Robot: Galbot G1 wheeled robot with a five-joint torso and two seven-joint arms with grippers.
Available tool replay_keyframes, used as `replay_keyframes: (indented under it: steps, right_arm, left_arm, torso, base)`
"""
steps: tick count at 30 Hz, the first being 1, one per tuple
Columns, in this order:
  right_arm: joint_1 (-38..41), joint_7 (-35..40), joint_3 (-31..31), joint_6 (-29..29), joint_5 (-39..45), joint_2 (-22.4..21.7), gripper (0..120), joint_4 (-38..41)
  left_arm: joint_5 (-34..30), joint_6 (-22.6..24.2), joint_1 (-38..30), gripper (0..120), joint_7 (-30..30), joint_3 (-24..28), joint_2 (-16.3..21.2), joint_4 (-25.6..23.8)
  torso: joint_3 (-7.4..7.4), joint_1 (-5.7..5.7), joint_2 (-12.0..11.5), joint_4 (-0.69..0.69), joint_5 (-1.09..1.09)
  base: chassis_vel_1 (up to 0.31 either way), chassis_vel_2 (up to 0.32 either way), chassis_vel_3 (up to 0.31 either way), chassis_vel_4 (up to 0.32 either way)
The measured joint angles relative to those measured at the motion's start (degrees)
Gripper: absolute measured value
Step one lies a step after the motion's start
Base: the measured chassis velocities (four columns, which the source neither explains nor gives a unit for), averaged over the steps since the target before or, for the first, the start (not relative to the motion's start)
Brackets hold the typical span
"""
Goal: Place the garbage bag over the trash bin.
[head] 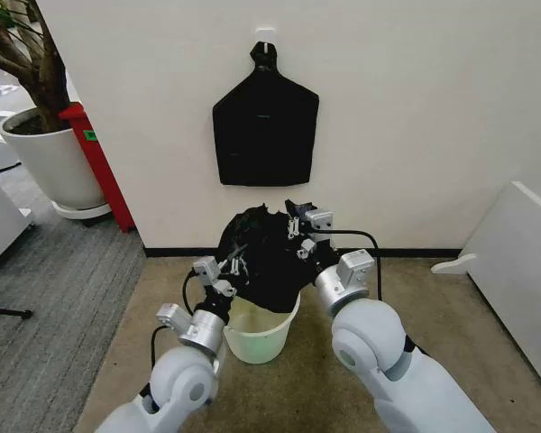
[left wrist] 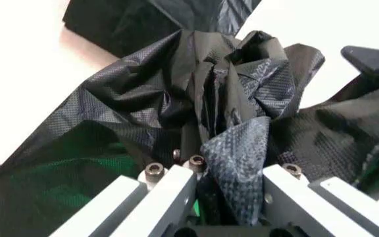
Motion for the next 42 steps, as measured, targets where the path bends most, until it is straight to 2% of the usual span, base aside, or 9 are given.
replay_keyframes:
  steps: [10,20,25,28,36,42]
  right_arm:
    - [-3.42,-0.3,-0.47,2.84,-2.02,1.66,0,-3.98]
    - [-7.75,0.72,-0.99,3.5,-2.18,0.96,0,-4.07]
    - [-9.54,1.89,-1.1,3.7,-1.15,0.92,0,-4.55]
    - [-10.8,2.97,-0.93,3.67,1.02,0.75,0,-5.57]
    - [-12.4,5.49,-0.33,1.15,5.79,-0.31,0,-6.63]
    - [-14.28,6.32,-0.09,-0.1,7.26,-1.24,0,-6.79]
  left_arm:
    - [3.55,-1.36,3.06,0,0.32,-1.9,-1.95,2.63]
    - [6.51,-0.48,7.02,0,-1.77,-2.15,-2.25,1.99]
    - [7.87,2.53,8.29,0,-5.16,-2.3,-1.38,0.39]
    - [8.32,6.71,9.84,0,-7.9,-2.79,0.07,-1.61]
    - [9.47,14.13,13.0,0,-11.35,-4.61,2.74,-5.16]
    - [10.7,16.3,14.45,0,-12.42,-4.86,2.64,-5.65]
  torso:
    - [0.0,0.0,0.0,0.01,0.0]
    - [0.01,0.0,0.0,0.0,0.0]
    - [0.0,0.0,0.0,0.0,-0.01]
    - [0.0,0.0,0.0,0.0,-0.01]
    - [0.0,0.0,0.0,0.01,-0.01]
    - [0.0,0.0,0.0,0.0,-0.01]
  base:
    - [0.0,0.0,0.0,0.0]
    - [0.0,0.0,0.0,0.0]
    - [0.0,0.0,0.0,0.0]
    - [0.0,0.0,0.0,0.0]
    - [0.0,0.0,0.0,0.0]
    - [0.0,0.0,0.0,0.0]
